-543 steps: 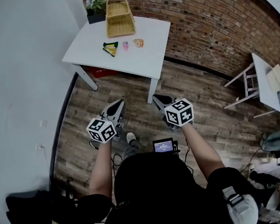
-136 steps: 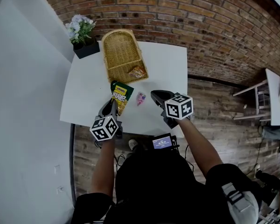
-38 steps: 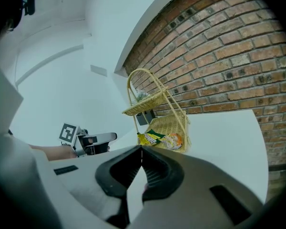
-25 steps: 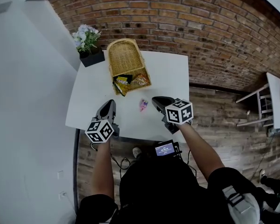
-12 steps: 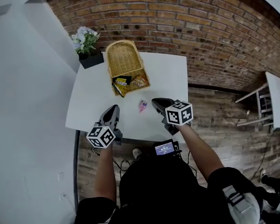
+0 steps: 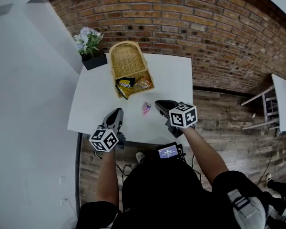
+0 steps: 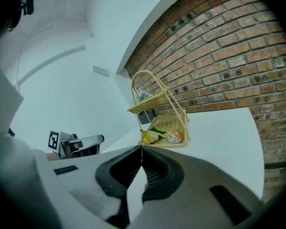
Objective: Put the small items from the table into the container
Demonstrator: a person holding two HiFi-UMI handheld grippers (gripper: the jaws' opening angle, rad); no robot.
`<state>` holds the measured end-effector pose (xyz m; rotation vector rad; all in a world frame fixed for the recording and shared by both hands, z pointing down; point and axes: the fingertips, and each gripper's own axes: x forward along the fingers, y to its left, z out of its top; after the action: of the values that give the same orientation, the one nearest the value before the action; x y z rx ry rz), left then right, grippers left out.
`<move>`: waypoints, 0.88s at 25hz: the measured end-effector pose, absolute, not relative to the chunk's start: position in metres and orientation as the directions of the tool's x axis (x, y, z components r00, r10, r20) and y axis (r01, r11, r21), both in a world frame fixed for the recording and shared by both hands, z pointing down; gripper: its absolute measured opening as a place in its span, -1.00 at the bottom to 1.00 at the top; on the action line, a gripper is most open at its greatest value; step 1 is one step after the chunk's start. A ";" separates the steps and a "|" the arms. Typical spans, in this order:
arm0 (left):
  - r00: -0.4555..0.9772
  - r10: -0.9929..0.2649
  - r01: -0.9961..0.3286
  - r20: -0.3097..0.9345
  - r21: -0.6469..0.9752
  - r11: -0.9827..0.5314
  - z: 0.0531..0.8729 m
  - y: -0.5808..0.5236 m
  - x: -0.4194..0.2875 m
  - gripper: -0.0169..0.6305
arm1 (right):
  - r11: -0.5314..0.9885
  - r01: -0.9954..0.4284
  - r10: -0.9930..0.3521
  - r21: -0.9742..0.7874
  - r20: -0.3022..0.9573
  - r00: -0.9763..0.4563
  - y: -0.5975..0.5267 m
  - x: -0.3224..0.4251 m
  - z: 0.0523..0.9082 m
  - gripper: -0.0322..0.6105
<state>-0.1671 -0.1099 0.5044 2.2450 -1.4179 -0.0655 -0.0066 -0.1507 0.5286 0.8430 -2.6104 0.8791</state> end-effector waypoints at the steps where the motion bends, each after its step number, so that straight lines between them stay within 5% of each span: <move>1: 0.461 -0.862 -0.839 0.211 0.419 -0.347 0.505 -0.109 -0.168 -0.92 | 0.649 -0.600 -0.442 -0.468 0.409 -0.798 -0.151 -0.007 0.529 -0.86; 17: 0.507 -0.829 -0.816 0.234 0.441 -0.375 0.517 -0.095 -0.160 -0.92 | 0.639 -0.590 -0.393 -0.493 0.451 -0.802 -0.146 -0.013 0.551 -0.83; 22: 0.540 -0.811 -0.788 0.224 0.471 -0.395 0.522 -0.088 -0.157 -0.92 | 0.639 -0.599 -0.364 -0.483 0.496 -0.788 -0.145 -0.022 0.570 -0.47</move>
<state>-0.1568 -0.0881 0.5217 2.2499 -1.2907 -0.0567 -0.0217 -0.1449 0.5702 0.7663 -2.5076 0.9246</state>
